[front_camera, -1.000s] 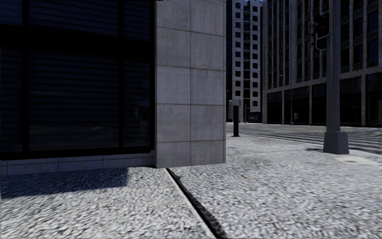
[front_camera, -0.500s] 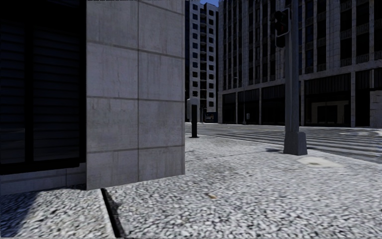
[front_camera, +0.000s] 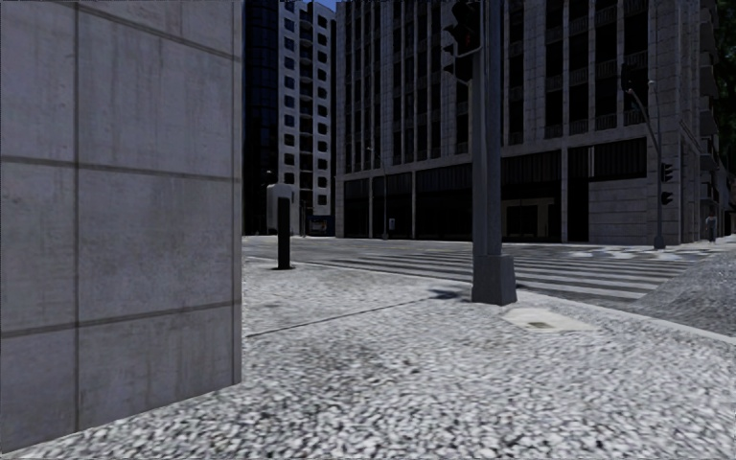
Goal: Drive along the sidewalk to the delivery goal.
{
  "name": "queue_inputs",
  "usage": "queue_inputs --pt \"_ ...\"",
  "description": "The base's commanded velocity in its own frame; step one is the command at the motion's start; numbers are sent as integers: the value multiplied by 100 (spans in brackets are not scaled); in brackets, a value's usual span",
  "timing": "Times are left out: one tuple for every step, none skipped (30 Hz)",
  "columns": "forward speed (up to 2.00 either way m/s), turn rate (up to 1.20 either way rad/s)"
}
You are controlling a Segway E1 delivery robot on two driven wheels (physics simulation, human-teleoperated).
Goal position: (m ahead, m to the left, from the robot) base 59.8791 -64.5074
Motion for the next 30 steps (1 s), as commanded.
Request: queue_inputs --pt "152 -58" --pt "152 -58" --pt "152 -58" --pt "152 -58" --pt "152 -58" --pt "152 -58" --pt "152 -58" --pt "152 -58" --pt "153 -58" --pt "153 -58" --pt "154 -58" --pt "155 -58" --pt "155 -58" --pt "155 -58" --pt "155 -58" --pt "155 -58" --pt "155 -58" --pt "155 -58" --pt "155 -58" --pt "155 -58" --pt "156 -58" --pt "156 -58" --pt "156 -58" --pt "158 -58" --pt "200 -58" --pt "200 -58" --pt "200 -58" --pt "200 -58" --pt "200 -58" --pt "200 -58"
